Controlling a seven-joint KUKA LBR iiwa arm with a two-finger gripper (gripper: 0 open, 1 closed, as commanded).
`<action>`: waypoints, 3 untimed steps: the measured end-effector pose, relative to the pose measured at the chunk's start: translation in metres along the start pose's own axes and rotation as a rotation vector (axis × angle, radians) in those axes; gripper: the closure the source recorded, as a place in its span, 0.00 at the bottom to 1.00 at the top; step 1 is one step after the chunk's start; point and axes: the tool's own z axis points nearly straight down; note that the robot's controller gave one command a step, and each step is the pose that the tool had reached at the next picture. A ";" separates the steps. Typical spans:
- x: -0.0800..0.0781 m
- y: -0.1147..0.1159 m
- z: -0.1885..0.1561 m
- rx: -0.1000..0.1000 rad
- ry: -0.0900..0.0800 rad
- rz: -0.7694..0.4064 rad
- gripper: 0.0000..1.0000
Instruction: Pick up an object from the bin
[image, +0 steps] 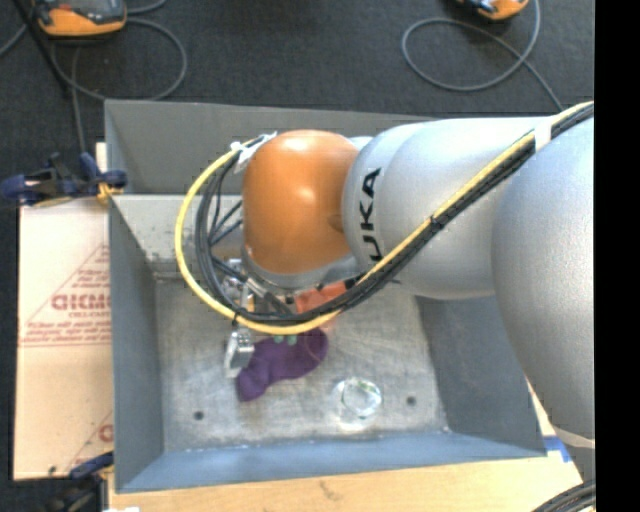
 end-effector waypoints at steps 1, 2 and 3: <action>-0.002 -0.001 -0.004 -0.001 -0.008 0.004 0.00; 0.003 -0.046 0.054 0.001 -0.010 -0.134 0.00; -0.002 -0.079 0.066 0.001 -0.007 -0.324 0.00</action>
Offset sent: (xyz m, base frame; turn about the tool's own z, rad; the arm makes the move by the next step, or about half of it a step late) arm -0.0107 -0.0958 -0.1214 -0.2838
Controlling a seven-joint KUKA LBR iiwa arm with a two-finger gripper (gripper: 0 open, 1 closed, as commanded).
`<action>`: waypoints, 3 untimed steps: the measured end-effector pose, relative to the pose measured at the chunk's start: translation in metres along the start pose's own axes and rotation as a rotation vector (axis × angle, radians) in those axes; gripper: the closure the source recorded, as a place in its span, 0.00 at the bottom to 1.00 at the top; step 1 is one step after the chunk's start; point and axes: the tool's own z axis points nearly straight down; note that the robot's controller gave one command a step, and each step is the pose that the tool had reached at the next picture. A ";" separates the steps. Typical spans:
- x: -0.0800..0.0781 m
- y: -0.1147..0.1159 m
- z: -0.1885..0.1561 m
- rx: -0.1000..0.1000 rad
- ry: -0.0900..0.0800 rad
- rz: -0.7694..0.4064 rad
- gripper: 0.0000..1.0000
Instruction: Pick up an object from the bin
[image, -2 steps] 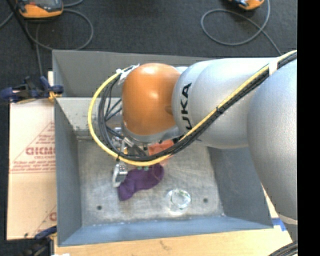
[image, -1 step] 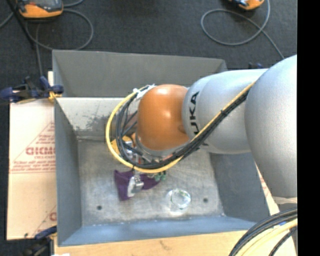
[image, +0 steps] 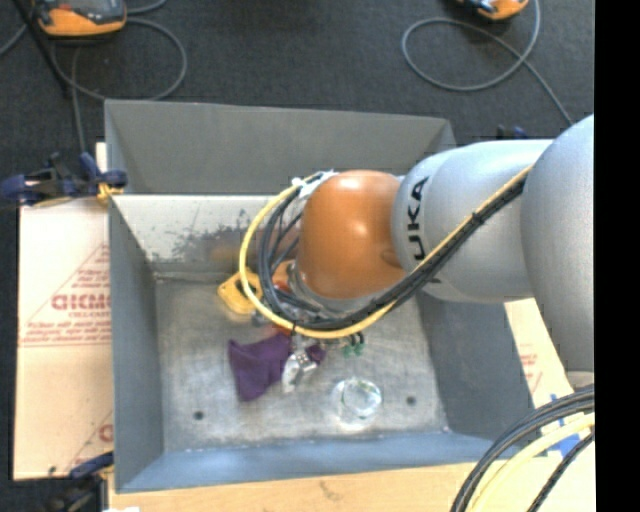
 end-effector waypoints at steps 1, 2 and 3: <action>-0.011 -0.014 -0.013 0.001 -0.001 -0.040 0.00; -0.002 -0.005 0.051 -0.001 -0.008 0.039 0.00; -0.002 -0.006 0.043 -0.001 -0.001 0.040 1.00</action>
Offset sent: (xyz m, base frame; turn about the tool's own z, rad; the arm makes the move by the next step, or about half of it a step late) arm -0.0009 -0.0031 -0.0555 0.0386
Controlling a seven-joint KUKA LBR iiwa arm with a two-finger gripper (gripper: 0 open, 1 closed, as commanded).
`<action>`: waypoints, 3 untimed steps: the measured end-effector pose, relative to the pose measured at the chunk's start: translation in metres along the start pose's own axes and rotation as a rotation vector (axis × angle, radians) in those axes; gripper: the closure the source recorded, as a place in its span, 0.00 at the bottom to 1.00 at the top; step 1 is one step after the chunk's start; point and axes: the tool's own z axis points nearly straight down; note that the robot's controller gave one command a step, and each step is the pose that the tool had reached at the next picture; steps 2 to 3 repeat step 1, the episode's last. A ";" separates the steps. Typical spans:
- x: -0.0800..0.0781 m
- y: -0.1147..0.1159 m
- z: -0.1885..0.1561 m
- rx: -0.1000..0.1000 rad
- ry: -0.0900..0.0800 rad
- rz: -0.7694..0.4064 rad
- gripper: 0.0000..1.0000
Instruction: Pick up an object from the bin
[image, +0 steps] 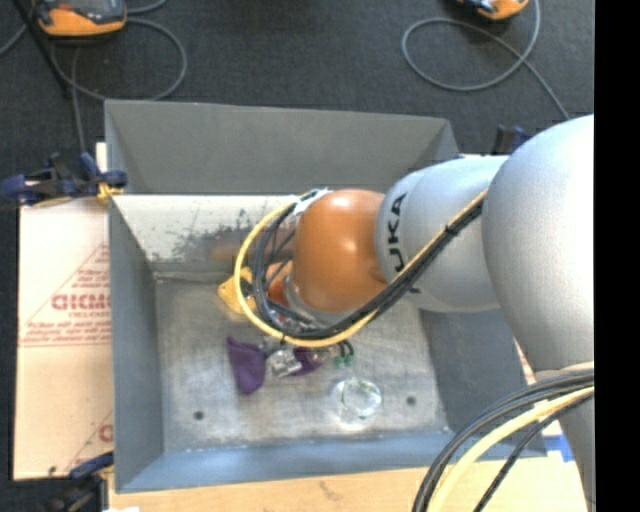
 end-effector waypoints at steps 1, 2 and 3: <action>0.000 0.000 0.000 0.000 0.000 0.000 1.00; 0.000 0.000 0.000 0.000 0.000 0.000 1.00; 0.000 0.000 0.000 0.000 0.000 0.000 1.00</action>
Offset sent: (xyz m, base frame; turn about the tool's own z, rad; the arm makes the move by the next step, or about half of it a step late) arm -0.0001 -0.0001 0.0105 0.0000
